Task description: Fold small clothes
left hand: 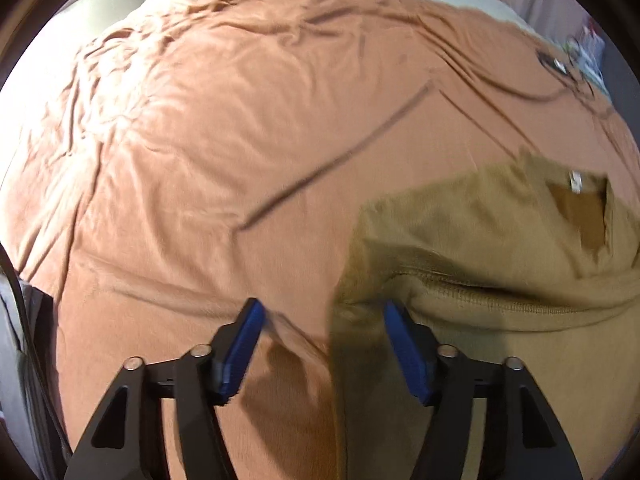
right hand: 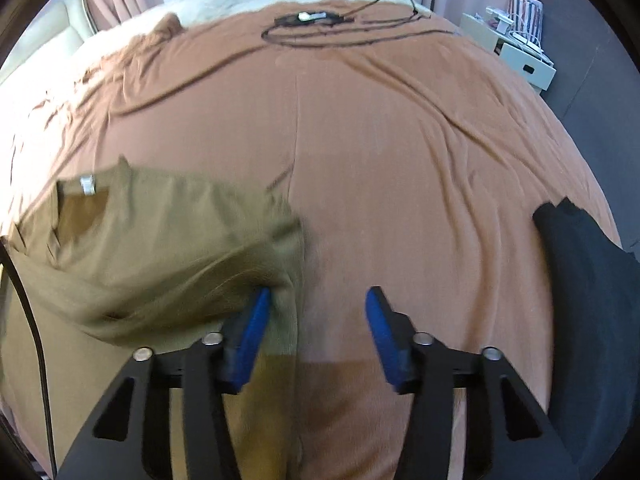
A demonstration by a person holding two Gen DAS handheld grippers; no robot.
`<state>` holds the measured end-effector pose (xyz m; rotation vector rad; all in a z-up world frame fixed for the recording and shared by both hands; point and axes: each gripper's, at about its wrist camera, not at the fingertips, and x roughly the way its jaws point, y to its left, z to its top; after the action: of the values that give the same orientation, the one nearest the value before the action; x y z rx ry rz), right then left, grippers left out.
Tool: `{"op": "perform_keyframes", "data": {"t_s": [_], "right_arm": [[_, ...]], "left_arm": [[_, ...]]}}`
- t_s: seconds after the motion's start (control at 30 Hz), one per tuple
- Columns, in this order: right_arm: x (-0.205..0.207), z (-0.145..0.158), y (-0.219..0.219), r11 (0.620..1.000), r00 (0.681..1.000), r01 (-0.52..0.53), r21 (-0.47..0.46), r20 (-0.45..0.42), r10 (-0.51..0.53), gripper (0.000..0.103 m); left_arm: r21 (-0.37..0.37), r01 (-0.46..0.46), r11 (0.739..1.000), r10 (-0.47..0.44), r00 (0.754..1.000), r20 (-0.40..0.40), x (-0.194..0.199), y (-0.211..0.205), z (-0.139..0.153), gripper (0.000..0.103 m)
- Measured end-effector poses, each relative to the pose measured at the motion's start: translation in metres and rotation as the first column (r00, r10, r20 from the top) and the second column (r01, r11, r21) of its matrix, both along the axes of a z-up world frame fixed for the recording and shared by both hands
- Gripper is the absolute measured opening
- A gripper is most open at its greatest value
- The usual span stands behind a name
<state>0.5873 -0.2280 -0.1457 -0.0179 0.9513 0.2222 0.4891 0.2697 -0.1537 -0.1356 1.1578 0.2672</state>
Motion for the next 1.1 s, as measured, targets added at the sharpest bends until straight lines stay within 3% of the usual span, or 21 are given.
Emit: {"op": "perform_keyframes", "data": {"t_s": [0.2, 0.43, 0.6, 0.8, 0.9, 1.1], "right_arm": [[-0.008, 0.006, -0.016, 0.996, 1.0, -0.001, 0.085, 0.03, -0.002, 0.042], [-0.015, -0.001, -0.017, 0.994, 0.997, -0.075, 0.078, 0.03, 0.073, 0.042], [-0.002, -0.002, -0.009, 0.992, 0.995, -0.099, 0.076, 0.027, 0.097, 0.041], [0.01, -0.006, -0.009, 0.989, 0.995, -0.098, 0.113, 0.013, 0.097, 0.017], [0.007, -0.006, -0.012, 0.989, 0.996, -0.09, 0.119, 0.017, 0.089, 0.004], [-0.01, 0.007, -0.015, 0.99, 0.995, -0.08, 0.116, 0.064, 0.073, 0.002]], "left_arm": [[-0.091, -0.043, 0.995, 0.052, 0.994, 0.099, -0.01, 0.01, 0.018, 0.058], [-0.112, 0.009, 0.994, -0.002, 0.998, 0.067, -0.012, 0.001, 0.005, 0.057], [-0.158, 0.012, 0.987, -0.004, 0.999, 0.049, -0.005, 0.0, -0.012, 0.049], [-0.243, 0.028, 0.97, -0.01, 0.997, 0.079, -0.003, 0.002, -0.017, 0.019], [-0.243, 0.028, 0.97, -0.004, 0.995, 0.1, -0.007, 0.003, -0.013, 0.013], [-0.225, 0.012, 0.974, 0.019, 0.991, 0.135, -0.015, 0.003, 0.0, 0.008]]}}
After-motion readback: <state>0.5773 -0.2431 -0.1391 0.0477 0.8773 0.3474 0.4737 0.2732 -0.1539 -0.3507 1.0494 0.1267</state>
